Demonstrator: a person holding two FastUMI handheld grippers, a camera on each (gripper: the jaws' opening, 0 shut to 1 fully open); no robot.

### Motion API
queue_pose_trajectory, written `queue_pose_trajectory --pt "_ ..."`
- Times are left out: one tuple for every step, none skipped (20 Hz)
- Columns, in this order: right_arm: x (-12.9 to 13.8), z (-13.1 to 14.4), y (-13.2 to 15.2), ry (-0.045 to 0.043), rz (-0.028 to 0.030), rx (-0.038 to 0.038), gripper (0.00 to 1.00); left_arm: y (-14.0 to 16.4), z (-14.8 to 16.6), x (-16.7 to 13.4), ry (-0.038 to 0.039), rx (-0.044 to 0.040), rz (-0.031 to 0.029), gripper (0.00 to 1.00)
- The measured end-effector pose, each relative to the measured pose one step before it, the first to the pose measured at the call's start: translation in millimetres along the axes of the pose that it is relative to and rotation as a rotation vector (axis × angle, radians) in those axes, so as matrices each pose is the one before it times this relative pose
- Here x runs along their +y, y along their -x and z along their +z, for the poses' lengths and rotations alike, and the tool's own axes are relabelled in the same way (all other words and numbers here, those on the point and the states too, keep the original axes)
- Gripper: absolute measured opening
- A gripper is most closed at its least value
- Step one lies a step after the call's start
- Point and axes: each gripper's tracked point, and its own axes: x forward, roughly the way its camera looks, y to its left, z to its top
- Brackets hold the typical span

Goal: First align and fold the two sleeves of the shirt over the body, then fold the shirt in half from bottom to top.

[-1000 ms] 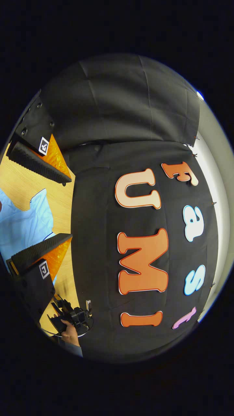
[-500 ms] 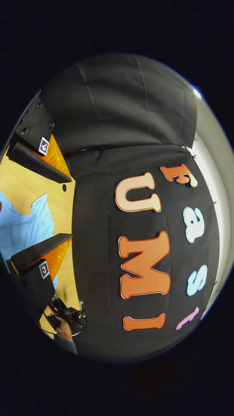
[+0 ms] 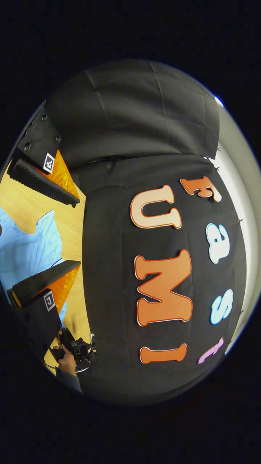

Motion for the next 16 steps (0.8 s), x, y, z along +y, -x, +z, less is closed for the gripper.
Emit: queue_pose_trajectory --pt "1.67 -0.6 0.47 -0.00887 0.01279 0.00168 0.05 0.1 2.65 -0.38 -0.00411 -0.00373 -0.00144 1.0" --pt "-0.93 -1.53 0.5 0.00562 0.00372 -0.00242 0.04 1.73 -0.79 -0.06 -0.0001 0.00198 -0.00233 1.0" --pt "0.86 1.49 2.78 0.00953 0.00981 -0.00849 0.04 0.79 -2.94 -2.58 0.00189 0.00867 -0.0078 1.0" --pt "1.97 3.87 3.61 0.00501 0.01152 -0.01191 0.04 0.16 -2.0 -1.23 0.00115 0.0047 -0.00267 1.0" --pt "5.78 3.78 3.15 -0.00281 0.02408 -0.01292 0.04 0.44 0.89 -1.45 -0.00103 0.00249 -0.00288 1.0" --pt "3.78 2.16 5.05 -0.00651 0.01815 -0.00952 0.04 1.81 -0.73 -0.47 -0.00278 -0.00017 -0.00066 1.0" --pt "4.46 3.58 2.57 -0.0114 0.01187 -0.01345 0.04 0.92 0.94 -0.62 -0.00363 -0.0039 0.00092 1.0" --pt "1.68 -0.65 -0.6 -0.00102 -0.00922 -0.00369 0.04 1.48 -0.14 0.53 -0.00328 -0.00348 0.00111 1.0" --pt "2.67 1.22 0.77 0.00792 -0.00861 -0.00753 0.04 1.53 1.6 -0.62 -0.00356 0.00199 -0.00037 1.0" --pt "5.79 2.9 4.36 0.00389 0.02414 -0.00648 0.04 0.06 -1.25 -0.32 -0.00467 0.00269 0.00172 1.0" --pt "10.15 0.6 3.63 0.00779 0.01703 -0.0032 0.04 0.07 -1.54 0.63 -0.00628 0.00602 0.00389 1.0" --pt "7.06 0.42 1.24 0.01991 0.01398 -0.00455 0.04 1.73 -2.17 -0.08 -0.00409 0.00189 0.00334 1.0" --pt "6.84 1.74 1.39 0.01272 0.01129 -0.00665 0.04 0.68 1.11 0.31 -0.00255 -0.00159 0.00392 1.0" --pt "9.53 0.87 1.91 0.00566 0.02163 -0.00445 0.04 2.78 1.29 1.34 -0.00373 -0.00207 0.00385 1.0" --pt "7.06 0.63 0.63 0.00565 0.01359 -0.00089 0.04 0.89 0.77 1.77 -0.00688 0.00014 0.00689 1.0" --pt "5.13 -0.55 0.59 0.00964 0.01416 0.00176 0.07 1.21 -0.93 2.05 -0.00626 -0.00005 0.00667 1.0"
